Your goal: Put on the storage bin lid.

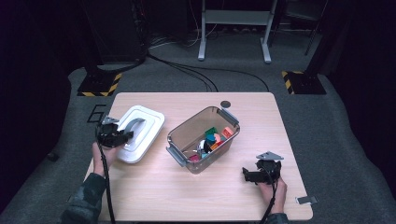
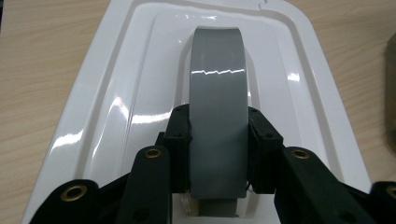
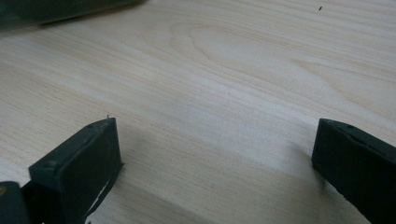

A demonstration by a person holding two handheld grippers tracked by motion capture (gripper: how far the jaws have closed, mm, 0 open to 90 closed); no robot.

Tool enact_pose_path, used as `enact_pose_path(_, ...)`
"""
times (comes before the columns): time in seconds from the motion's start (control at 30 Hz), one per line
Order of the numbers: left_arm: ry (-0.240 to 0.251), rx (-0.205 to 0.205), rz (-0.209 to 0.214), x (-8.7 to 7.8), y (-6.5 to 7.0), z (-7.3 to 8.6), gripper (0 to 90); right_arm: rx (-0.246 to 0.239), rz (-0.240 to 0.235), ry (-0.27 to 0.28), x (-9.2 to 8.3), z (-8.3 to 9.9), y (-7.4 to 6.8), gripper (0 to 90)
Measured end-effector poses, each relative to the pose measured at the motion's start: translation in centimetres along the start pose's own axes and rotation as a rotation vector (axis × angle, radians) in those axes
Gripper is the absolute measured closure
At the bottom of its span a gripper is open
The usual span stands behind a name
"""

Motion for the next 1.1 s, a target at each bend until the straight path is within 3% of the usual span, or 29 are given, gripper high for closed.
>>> enact_pose_path(0.3,0.041,-0.005,0.055,-2.6,0.0,-2.1,66.8,0.0,-0.001,0.001,0.0,0.0,0.0,0.3)
enact_pose_path(0.5,0.047,0.014,0.072,-3.9,0.5,-3.4,66.8,0.001,-0.001,0.001,0.0,0.0,0.0,0.3)
enact_pose_path(1.1,0.079,0.106,0.144,-5.2,4.5,-7.0,66.8,0.0,0.001,0.001,0.0,0.0,0.0,0.4)
Point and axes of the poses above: each handheld gripper's, and its own axes: x roughly forward along the jaws, z roughly out of its underside, y roughly to its right, the point moved 4 cm from there along x, roughly forward along the jaws, and after that the axes turned 4 degrees about -z, right-handed, at the moved point
